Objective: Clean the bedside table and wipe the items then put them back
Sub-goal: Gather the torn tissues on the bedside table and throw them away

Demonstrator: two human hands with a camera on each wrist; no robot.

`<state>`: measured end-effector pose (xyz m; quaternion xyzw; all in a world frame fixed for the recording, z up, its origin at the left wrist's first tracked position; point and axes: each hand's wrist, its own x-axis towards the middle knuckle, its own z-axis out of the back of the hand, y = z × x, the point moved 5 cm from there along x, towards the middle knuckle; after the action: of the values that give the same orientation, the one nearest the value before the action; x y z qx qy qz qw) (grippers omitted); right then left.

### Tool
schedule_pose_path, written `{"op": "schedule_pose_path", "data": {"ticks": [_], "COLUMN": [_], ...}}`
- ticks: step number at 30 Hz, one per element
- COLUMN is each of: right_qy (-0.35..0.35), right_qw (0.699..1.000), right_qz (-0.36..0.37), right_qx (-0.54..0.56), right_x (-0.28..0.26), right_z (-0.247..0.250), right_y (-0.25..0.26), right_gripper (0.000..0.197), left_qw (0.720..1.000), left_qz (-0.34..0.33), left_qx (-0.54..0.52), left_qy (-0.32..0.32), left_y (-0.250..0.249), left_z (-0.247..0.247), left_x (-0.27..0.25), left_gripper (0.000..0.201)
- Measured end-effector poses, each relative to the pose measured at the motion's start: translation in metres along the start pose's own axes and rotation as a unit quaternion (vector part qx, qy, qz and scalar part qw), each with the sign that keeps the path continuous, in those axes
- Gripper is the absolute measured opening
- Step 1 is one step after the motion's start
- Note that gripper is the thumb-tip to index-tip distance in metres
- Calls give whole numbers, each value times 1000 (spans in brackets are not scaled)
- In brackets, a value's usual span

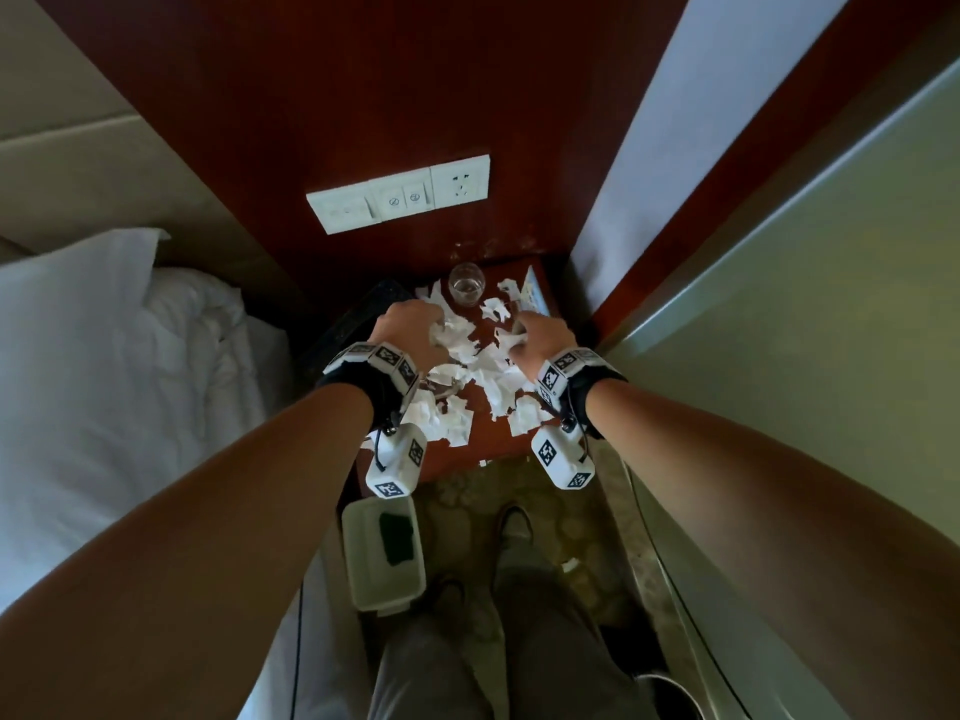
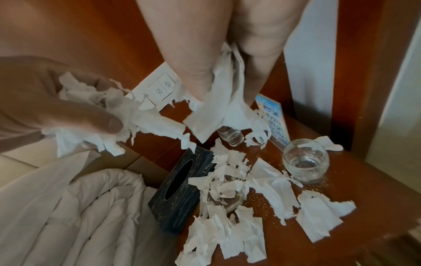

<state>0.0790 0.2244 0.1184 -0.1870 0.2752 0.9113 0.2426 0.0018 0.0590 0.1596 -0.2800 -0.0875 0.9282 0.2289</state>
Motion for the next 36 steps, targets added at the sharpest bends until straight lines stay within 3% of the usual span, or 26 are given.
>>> {"op": "schedule_pose_path", "data": {"ticks": [6,13,18,24,36], "right_qy": [-45,-33,-37,-60,-67], "right_qw": [996,979,952,930,887], "right_qz": [-66,-169,-249,-316,-393], "right_qx": [47,109,176,177,233], "right_x": [-57,-144,-208,-291,-445], "right_z": [-11,-51,-83,-125,-261], "right_y": [-35,-108,-178,-260,-422], "right_gripper": [30,24,36,15,23], "left_qw": [996,978,958,928,882], "left_qz": [-92,-192,-250,-308,-347], "left_qx": [15,36,70,122,205], "left_qy": [8,67,125,172,242], "left_y": [-38,-102,-154,-210,-284], "left_z": [-27,-103,-170,-258,-477], "left_x": [-29,-72,-100,-148,-265], "left_gripper": [37,37,41,29,33]}}
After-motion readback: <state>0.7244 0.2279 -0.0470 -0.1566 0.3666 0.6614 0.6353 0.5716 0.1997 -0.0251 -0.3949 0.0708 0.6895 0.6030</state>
